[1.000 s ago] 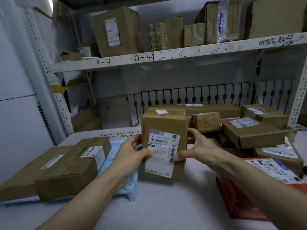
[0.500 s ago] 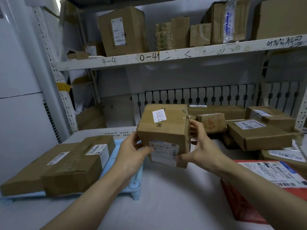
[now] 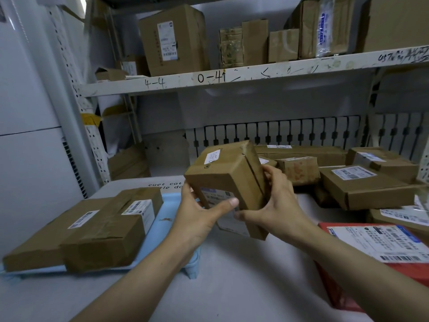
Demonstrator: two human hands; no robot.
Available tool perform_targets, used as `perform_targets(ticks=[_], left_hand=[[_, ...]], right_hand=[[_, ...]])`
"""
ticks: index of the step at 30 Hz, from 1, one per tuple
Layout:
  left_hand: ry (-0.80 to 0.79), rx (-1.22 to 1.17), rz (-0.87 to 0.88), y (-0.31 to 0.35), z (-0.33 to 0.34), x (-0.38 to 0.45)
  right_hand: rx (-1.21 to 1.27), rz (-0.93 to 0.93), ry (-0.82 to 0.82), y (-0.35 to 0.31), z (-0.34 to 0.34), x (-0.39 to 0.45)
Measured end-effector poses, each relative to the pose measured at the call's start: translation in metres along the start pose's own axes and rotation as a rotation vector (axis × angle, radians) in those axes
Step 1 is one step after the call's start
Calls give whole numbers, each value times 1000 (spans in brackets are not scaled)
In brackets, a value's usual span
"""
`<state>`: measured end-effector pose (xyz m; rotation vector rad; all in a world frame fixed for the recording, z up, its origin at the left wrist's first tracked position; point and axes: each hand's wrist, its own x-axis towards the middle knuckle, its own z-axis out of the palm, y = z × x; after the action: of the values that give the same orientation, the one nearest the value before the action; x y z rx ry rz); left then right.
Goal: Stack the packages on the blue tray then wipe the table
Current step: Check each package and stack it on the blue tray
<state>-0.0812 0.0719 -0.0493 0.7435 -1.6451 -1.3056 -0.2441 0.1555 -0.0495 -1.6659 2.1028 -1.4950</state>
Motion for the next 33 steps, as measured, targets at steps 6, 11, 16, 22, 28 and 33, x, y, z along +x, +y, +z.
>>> perform_targets(ticks=[6, 11, 16, 22, 28, 33], left_hand=[[22, 33, 3, 11, -1, -2], [72, -98, -176, 9, -11, 7], [36, -148, -244, 4, -15, 5], [-41, -110, -245, 7, -15, 0], [6, -118, -271, 7, -17, 3], [36, -134, -347, 4, -20, 6]], right_hand=[[36, 26, -95, -11, -6, 0], [341, 66, -152, -13, -12, -1], [418, 134, -86, -12, -9, 0], [498, 133, -65, -16, -8, 3], [581, 151, -63, -14, -7, 4], [623, 170, -54, -12, -7, 4]])
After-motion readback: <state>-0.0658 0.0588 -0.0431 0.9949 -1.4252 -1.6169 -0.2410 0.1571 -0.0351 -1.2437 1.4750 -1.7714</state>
